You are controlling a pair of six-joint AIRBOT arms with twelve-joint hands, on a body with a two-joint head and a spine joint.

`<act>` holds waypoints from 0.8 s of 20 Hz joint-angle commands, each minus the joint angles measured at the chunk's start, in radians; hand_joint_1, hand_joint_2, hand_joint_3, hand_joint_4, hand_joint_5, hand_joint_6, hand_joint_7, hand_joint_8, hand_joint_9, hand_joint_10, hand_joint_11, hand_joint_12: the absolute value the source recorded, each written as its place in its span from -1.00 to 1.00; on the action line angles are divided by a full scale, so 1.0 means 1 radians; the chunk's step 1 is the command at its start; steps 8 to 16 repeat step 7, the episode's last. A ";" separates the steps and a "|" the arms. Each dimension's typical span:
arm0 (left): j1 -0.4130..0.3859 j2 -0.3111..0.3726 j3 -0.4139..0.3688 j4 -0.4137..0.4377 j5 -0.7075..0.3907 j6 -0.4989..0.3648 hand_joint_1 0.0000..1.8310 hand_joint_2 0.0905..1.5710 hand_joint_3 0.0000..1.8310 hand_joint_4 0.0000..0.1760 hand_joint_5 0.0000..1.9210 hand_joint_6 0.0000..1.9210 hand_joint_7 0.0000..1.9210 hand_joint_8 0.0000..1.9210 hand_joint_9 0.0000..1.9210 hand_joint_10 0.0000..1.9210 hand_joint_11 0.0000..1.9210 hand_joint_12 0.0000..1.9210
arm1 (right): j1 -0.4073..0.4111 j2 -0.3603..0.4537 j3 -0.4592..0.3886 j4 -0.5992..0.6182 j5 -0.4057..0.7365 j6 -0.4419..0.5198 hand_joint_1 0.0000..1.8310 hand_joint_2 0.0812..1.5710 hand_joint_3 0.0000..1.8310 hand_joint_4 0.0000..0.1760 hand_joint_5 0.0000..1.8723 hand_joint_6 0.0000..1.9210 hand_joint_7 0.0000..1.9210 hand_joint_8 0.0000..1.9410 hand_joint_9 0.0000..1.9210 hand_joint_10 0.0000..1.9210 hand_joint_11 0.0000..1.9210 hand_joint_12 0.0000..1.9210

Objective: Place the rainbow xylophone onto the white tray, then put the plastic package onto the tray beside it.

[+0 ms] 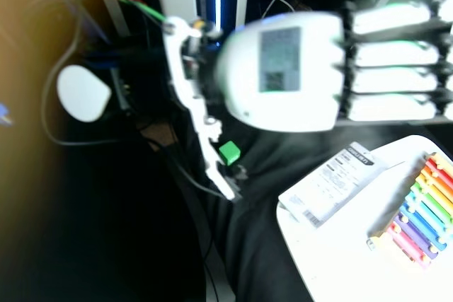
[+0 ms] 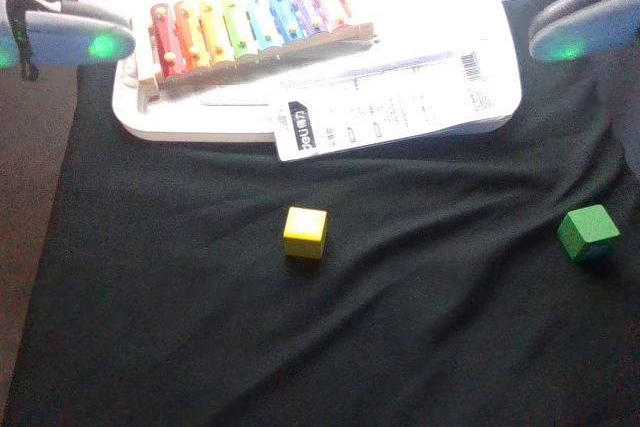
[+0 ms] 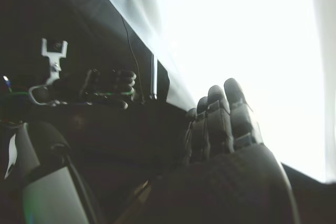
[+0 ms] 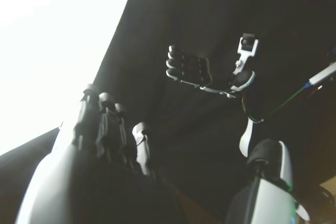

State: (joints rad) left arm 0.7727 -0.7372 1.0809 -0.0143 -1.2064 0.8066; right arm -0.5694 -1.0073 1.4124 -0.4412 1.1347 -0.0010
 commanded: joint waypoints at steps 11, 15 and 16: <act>0.070 0.011 -0.031 -0.090 -0.323 0.008 -0.42 -0.01 -0.99 -1.00 -1.00 -1.00 -1.00 -1.00 -1.00 -1.00 -1.00 -1.00 | -0.049 0.020 -0.042 0.148 0.261 -0.026 -0.36 -0.04 -0.99 1.00 -1.00 -1.00 -1.00 -1.00 -1.00 -1.00 -0.98 -0.99; 0.070 0.011 -0.031 -0.090 -0.323 0.008 -0.42 -0.01 -0.99 -1.00 -1.00 -1.00 -1.00 -1.00 -1.00 -1.00 -1.00 -1.00 | -0.049 0.020 -0.042 0.148 0.261 -0.026 -0.36 -0.04 -0.99 1.00 -1.00 -1.00 -1.00 -1.00 -1.00 -1.00 -0.98 -0.99; 0.070 0.011 -0.031 -0.090 -0.323 0.008 -0.42 -0.01 -0.99 -1.00 -1.00 -1.00 -1.00 -1.00 -1.00 -1.00 -1.00 -1.00 | -0.049 0.020 -0.042 0.148 0.261 -0.026 -0.36 -0.04 -0.99 1.00 -1.00 -1.00 -1.00 -1.00 -1.00 -1.00 -0.98 -0.99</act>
